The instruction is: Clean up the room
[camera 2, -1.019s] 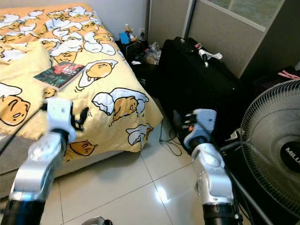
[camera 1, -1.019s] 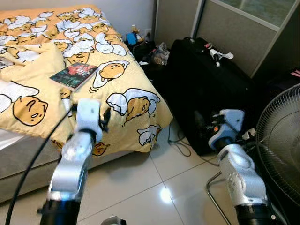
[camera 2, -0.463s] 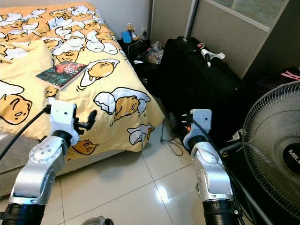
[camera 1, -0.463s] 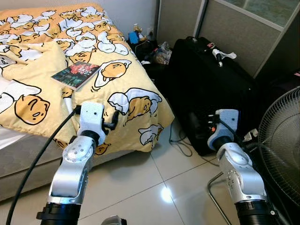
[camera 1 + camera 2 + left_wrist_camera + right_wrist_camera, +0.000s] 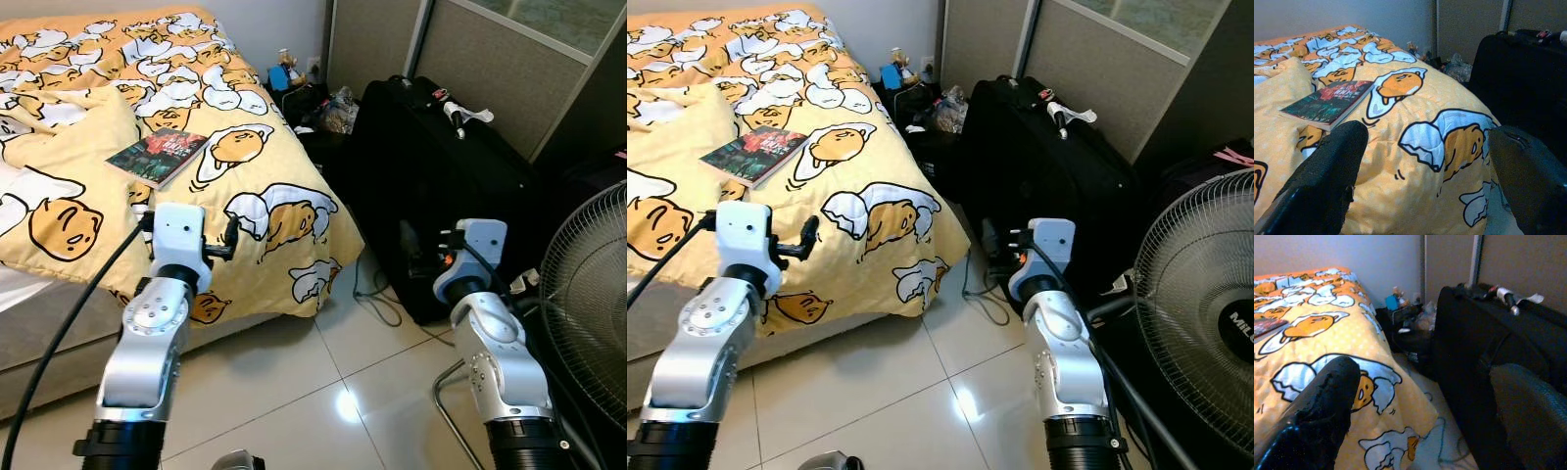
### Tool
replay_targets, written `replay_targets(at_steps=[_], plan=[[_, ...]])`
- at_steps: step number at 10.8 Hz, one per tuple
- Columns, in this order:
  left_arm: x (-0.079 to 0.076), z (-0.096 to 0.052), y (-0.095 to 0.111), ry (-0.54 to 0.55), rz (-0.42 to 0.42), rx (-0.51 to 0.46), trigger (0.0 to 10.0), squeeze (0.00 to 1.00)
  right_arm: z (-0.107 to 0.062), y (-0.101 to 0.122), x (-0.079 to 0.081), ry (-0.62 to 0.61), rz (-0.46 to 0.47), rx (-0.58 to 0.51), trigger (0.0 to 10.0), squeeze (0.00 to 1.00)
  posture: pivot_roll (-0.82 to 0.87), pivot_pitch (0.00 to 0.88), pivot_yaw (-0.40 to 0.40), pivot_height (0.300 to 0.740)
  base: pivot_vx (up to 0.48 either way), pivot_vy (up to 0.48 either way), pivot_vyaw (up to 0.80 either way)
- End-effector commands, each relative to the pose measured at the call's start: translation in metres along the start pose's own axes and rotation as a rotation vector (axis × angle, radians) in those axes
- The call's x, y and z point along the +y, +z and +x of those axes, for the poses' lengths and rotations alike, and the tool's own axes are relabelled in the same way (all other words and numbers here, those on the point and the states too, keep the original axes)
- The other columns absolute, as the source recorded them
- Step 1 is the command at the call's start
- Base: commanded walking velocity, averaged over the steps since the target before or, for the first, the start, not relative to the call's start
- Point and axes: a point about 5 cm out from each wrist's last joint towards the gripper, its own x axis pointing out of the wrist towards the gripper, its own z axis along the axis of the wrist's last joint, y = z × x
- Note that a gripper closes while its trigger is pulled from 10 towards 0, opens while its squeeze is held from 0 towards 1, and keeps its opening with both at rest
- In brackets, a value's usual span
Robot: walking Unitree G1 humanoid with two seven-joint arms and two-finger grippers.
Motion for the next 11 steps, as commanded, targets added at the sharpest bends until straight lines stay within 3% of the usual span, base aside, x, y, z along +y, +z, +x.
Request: replay_targets(at_steps=[1,4,6,7,9,11], plan=[[-0.002,0.001,0.002,-0.01,0.016,0.006,10.0,0.0,-0.001,-0.001,-0.004,-0.008,0.002,-0.009,10.0,1.0,-0.12,0.0,-0.031,0.74,0.0,0.0,0.0],[-0.001,0.0,0.0,-0.007,0.026,0.018,10.0,0.0,-0.003,-0.006,-0.003,-0.04,0.045,0.017,10.0,1.0,-0.11,0.0,-0.038,0.74,0.0,0.175,0.0],[-0.002,0.0,-0.001,-0.006,0.026,0.021,10.0,0.0,-0.004,-0.006,-0.012,-0.091,0.118,0.008,10.0,1.0,-0.11,0.0,-0.04,0.74,0.0,0.262,0.0],[-0.002,0.0,-0.001,-0.003,0.027,0.023,10.0,0.0,-0.004,-0.003,-0.015,-0.087,0.209,-0.011,10.0,1.0,-0.12,0.0,-0.04,0.74,0.0,0.266,0.0],[-0.002,0.0,-0.001,-0.001,0.027,0.023,10.0,0.0,-0.004,-0.002,-0.004,0.0,0.08,-0.046,10.0,1.0,-0.12,0.0,-0.04,0.74,0.0,0.277,0.0],[-0.002,0.0,-0.001,0.0,0.03,0.021,10.0,0.0,-0.005,0.0,-0.006,-0.047,0.064,-0.07,10.0,1.0,-0.11,0.0,-0.041,0.74,0.0,0.285,0.0]])
